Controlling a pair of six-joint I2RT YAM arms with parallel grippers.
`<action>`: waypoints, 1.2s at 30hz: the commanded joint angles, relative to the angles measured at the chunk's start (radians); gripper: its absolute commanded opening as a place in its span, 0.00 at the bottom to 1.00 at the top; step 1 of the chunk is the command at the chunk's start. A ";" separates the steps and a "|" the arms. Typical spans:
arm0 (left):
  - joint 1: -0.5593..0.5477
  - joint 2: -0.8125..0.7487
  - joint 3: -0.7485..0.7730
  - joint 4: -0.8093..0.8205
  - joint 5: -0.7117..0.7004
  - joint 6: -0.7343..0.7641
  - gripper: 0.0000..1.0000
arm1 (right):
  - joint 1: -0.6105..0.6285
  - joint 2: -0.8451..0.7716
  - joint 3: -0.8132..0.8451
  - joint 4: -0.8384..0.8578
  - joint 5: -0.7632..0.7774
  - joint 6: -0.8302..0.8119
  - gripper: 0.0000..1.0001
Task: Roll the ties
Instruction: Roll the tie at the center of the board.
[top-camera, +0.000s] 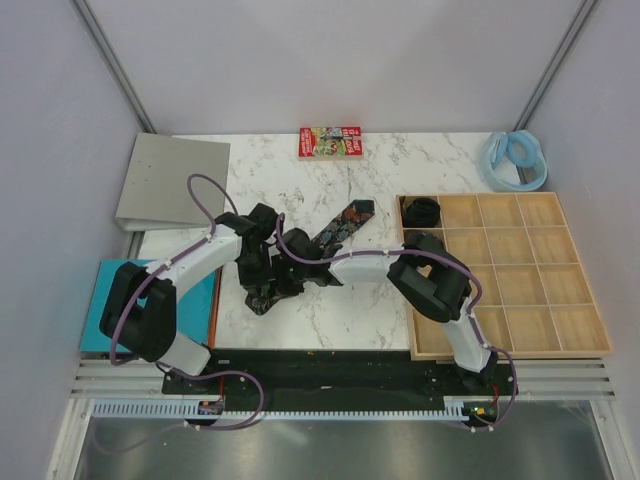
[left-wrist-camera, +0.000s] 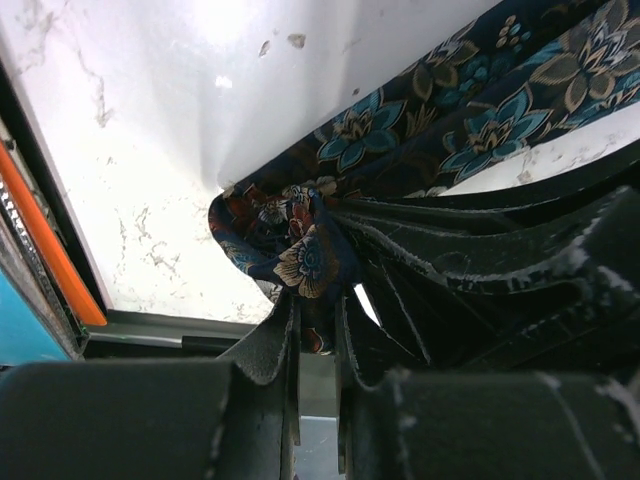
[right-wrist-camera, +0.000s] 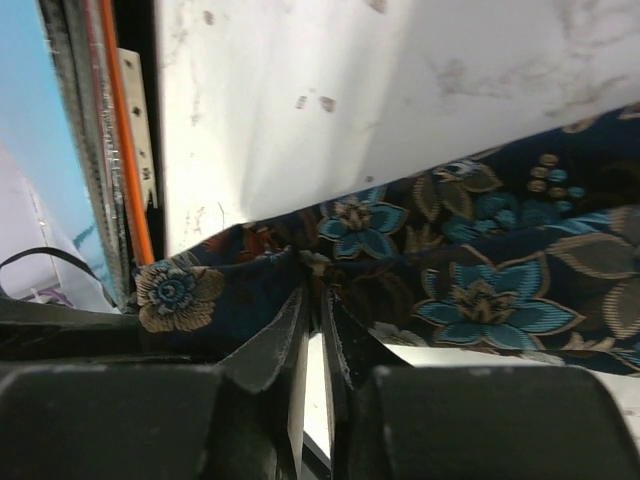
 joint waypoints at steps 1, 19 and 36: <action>-0.025 0.049 0.066 0.111 -0.043 -0.001 0.02 | -0.006 -0.040 -0.021 -0.041 -0.032 -0.039 0.19; -0.069 0.142 0.108 0.120 -0.058 -0.008 0.20 | -0.070 -0.184 -0.110 -0.146 0.020 -0.115 0.29; -0.100 0.004 0.154 0.066 -0.053 -0.017 0.64 | -0.087 -0.308 -0.164 -0.184 0.078 -0.116 0.29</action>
